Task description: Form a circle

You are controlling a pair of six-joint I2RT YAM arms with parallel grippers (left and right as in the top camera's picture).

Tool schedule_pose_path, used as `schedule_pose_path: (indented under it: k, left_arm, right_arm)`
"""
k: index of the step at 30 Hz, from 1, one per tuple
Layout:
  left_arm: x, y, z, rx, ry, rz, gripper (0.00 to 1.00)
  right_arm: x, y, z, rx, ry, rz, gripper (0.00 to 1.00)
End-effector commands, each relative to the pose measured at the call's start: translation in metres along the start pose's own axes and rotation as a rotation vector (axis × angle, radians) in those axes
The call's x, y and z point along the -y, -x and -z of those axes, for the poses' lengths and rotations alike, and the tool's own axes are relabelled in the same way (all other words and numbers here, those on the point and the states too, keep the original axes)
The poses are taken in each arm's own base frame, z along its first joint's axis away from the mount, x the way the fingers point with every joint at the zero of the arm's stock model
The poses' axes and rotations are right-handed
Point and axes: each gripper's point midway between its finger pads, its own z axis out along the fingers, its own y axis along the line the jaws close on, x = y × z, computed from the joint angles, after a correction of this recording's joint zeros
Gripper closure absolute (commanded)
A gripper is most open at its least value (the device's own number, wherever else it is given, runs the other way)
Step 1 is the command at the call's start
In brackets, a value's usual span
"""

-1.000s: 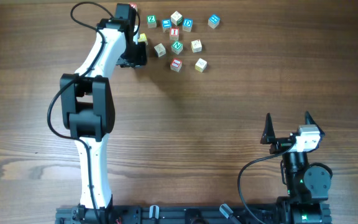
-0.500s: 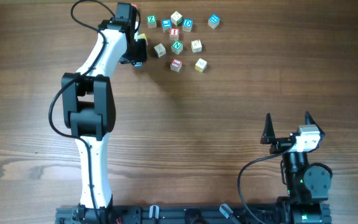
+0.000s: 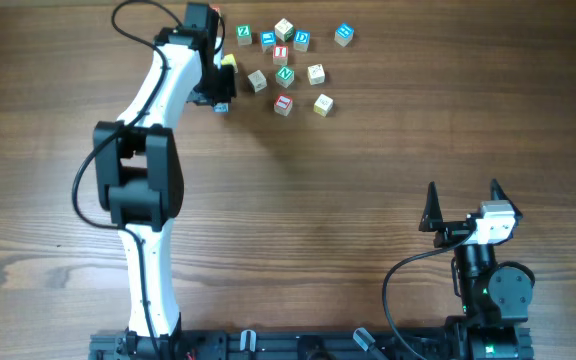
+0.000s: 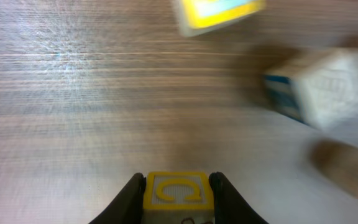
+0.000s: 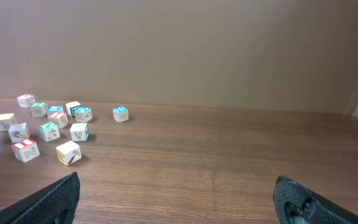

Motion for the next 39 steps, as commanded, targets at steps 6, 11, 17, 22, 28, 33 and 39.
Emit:
schedule_pose_path:
  k: [6,11,17,22,28,33,39]
  left_arm:
    - [0.038,-0.022,0.14,0.049,-0.176,0.13,0.73]
    - [0.052,-0.067,0.143,-0.1,-0.142,0.1,0.71]
    - [0.081,-0.103,0.104,-0.163,-0.056,0.103,0.69]
    - [0.113,-0.137,0.042,-0.154,-0.06,0.127,0.72]
    - [0.097,-0.153,0.002,-0.011,0.125,0.239,0.71]
    - [0.09,-0.15,-0.007,0.054,0.159,0.264,0.7]
    - [0.091,-0.144,-0.008,0.082,0.154,0.267,0.69]
  right_arm:
    - [0.002,0.001,0.0,0.007,-0.013,0.005,0.0]
    - [0.002,0.001,0.0,0.007,-0.013,0.005,0.0]
    - [0.002,0.001,0.0,0.007,-0.013,0.005,0.0]
    - [0.002,0.001,0.0,0.007,-0.013,0.005,0.0]
    - [0.002,0.001,0.0,0.007,-0.013,0.005,0.0]
    - [0.002,0.001,0.0,0.007,-0.013,0.005,0.0]
    - [0.002,0.001,0.0,0.007,-0.013,0.005,0.0]
